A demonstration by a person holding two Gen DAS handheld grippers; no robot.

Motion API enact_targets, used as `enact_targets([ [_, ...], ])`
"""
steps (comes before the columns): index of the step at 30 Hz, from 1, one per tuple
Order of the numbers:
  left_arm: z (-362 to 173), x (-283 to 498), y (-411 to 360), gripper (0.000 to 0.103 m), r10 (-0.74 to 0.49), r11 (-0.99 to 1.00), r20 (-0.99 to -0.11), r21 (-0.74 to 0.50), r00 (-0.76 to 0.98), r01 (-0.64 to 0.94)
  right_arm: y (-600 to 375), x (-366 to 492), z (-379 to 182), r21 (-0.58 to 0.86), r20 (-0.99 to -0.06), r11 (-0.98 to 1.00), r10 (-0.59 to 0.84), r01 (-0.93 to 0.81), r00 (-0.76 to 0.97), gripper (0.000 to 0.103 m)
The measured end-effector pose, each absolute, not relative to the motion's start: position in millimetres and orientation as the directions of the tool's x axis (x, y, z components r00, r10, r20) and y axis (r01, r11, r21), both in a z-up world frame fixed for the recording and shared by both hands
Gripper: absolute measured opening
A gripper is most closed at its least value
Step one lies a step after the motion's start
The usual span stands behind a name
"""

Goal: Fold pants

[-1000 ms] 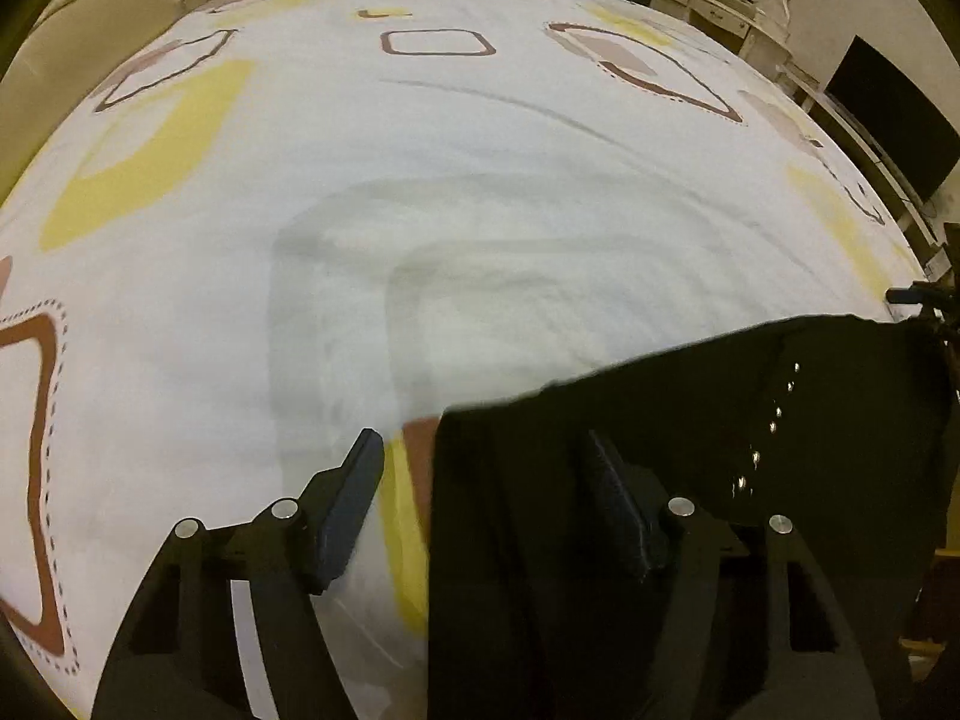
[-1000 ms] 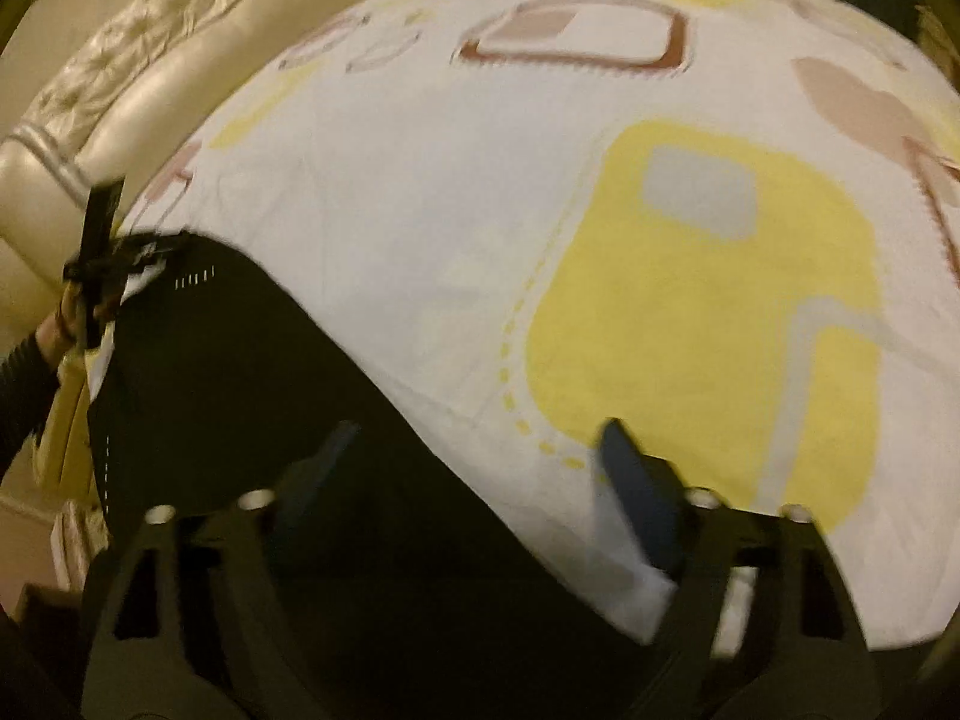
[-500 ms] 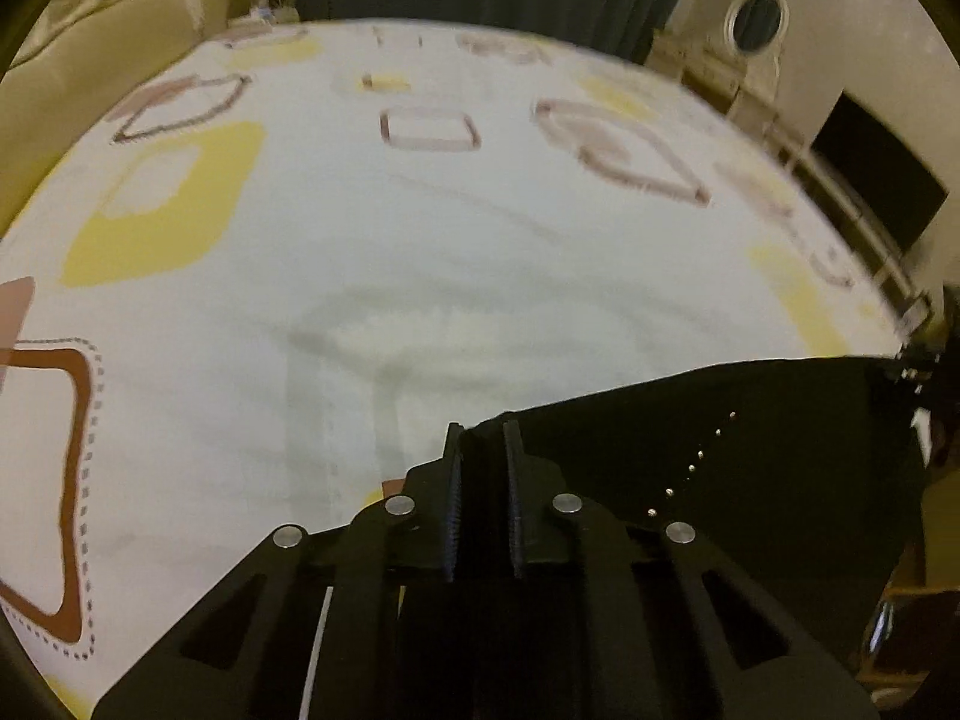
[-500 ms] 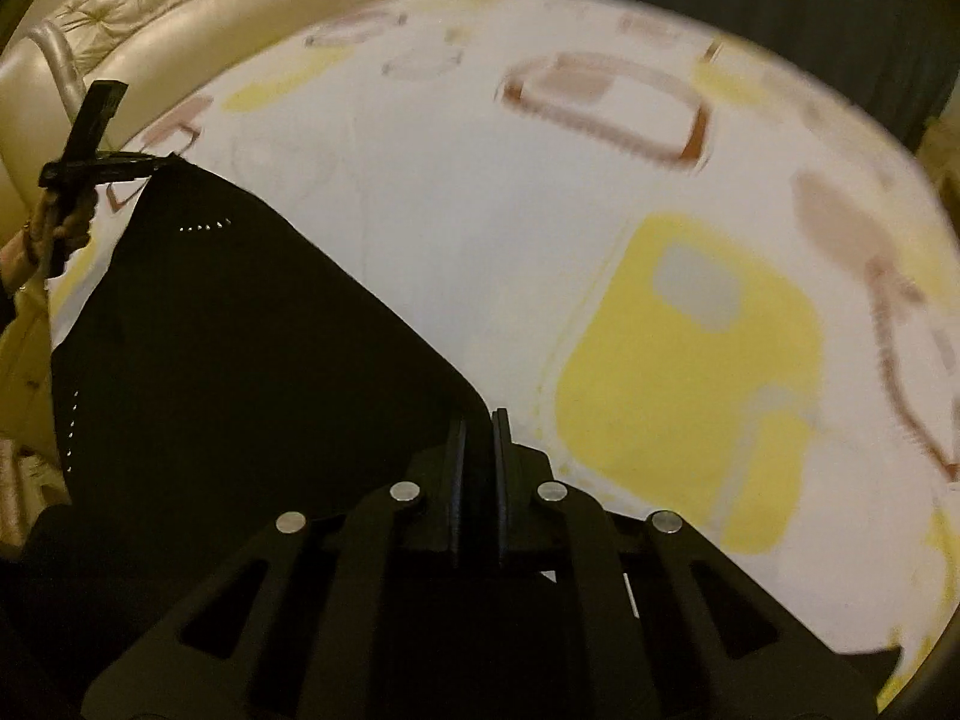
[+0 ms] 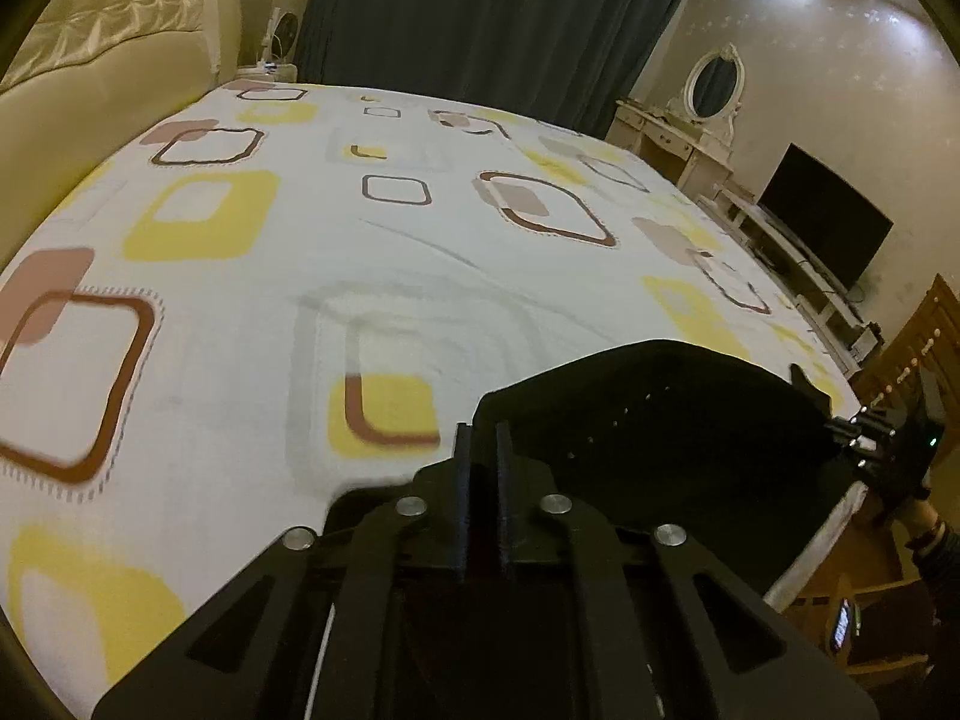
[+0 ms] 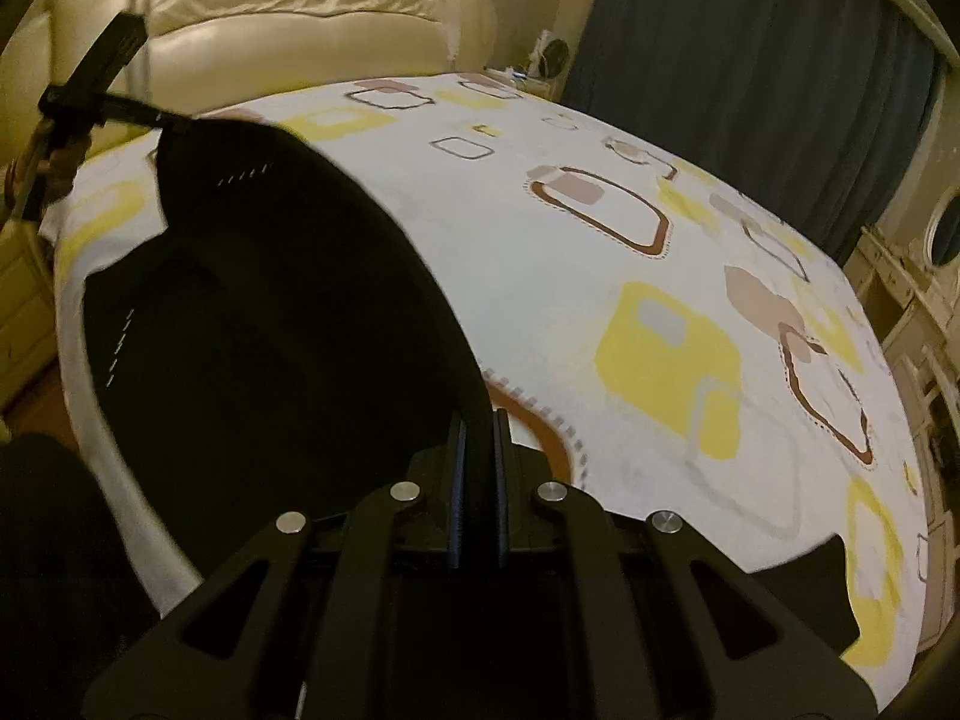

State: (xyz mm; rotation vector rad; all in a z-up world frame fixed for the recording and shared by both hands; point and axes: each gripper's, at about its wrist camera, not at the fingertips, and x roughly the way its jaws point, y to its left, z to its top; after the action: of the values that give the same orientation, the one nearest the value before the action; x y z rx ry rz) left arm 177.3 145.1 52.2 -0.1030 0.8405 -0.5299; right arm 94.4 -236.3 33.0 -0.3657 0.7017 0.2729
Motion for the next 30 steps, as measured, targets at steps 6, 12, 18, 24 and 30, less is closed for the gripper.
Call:
enact_targets([
  [6,28,126,162,0.006,-0.486,0.870,-0.697,-0.329,0.527,0.367,-227,50,9,-0.234,-0.706,0.886,0.129,-0.401,0.696,0.007],
  [12,-8,100,175,0.006,-0.482,0.874,-0.732,-0.367,0.481,0.318,-211,21,-26,-0.260,-0.757,0.858,0.103,-0.443,0.645,0.007],
  [18,-37,81,186,0.006,-0.468,0.883,-0.756,-0.378,0.458,0.279,-210,11,-43,-0.246,-0.776,0.866,0.093,-0.435,0.624,0.007],
  [24,-52,76,193,0.007,-0.478,0.878,-0.757,-0.403,0.445,0.258,-212,7,-46,-0.211,-0.776,0.886,0.105,-0.413,0.621,0.007],
  [30,-47,62,194,0.015,-0.463,0.886,-0.748,-0.384,0.476,0.258,-225,0,-40,-0.083,-0.773,0.925,0.175,-0.371,0.609,0.021],
])
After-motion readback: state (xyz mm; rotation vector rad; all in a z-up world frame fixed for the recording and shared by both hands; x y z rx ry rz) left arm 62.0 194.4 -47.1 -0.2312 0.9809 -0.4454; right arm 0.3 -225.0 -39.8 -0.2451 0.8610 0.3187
